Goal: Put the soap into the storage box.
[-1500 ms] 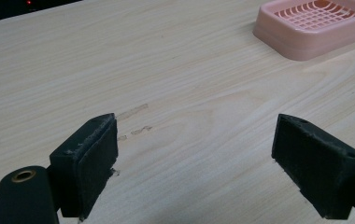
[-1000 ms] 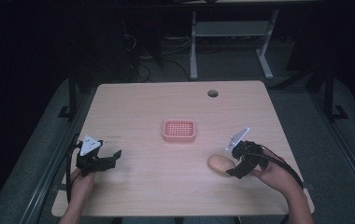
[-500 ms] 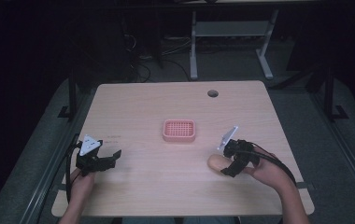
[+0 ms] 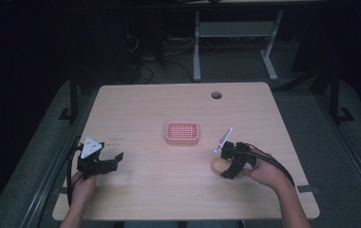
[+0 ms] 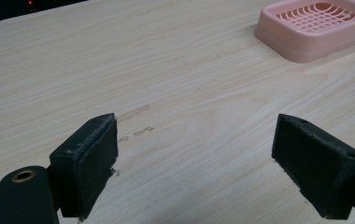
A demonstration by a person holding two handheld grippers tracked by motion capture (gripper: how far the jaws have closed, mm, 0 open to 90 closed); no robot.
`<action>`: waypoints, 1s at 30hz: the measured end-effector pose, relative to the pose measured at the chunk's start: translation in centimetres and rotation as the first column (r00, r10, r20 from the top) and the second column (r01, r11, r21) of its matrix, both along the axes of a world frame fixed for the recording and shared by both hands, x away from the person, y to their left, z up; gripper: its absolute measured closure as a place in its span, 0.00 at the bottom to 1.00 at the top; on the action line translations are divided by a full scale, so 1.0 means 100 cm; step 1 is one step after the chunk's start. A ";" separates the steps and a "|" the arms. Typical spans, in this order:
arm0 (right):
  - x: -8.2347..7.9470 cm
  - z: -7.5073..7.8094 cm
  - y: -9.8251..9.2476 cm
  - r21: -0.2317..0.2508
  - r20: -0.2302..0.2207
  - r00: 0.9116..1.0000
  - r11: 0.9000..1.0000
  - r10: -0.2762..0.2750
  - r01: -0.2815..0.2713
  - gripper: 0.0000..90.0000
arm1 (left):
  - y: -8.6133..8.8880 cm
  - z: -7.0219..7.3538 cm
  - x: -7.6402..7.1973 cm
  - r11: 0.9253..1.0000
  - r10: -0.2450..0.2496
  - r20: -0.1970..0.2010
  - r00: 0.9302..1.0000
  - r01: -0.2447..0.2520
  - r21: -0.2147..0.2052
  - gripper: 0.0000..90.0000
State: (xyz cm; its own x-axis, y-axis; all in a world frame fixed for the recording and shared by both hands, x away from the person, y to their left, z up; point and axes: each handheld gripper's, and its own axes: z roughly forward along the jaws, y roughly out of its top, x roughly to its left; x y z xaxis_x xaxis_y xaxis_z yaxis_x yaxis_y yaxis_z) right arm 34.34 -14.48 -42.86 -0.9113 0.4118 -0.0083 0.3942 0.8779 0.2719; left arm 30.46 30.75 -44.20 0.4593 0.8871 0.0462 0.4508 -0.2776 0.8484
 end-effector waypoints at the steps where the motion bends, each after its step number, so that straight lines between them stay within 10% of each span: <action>1: 0.001 -0.001 0.001 0.000 0.000 1.000 1.000 0.002 -0.002 0.26 | 0.000 0.000 0.000 1.000 -0.001 0.000 1.000 0.001 -0.001 0.16; 30: 0.011 -0.014 0.009 -0.051 -0.038 0.999 0.999 0.015 -0.017 0.35 | 0.002 0.000 0.000 1.000 0.006 0.006 1.000 -0.005 -0.008 0.16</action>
State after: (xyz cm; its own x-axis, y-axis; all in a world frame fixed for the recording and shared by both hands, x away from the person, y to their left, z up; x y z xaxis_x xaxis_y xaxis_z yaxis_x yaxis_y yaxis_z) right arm 35.40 -13.55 -44.30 -0.9177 0.3972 0.0055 0.3893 0.8966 0.2112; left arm 30.47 30.93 -44.16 0.4541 0.8900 0.0423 0.4470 -0.2686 0.8533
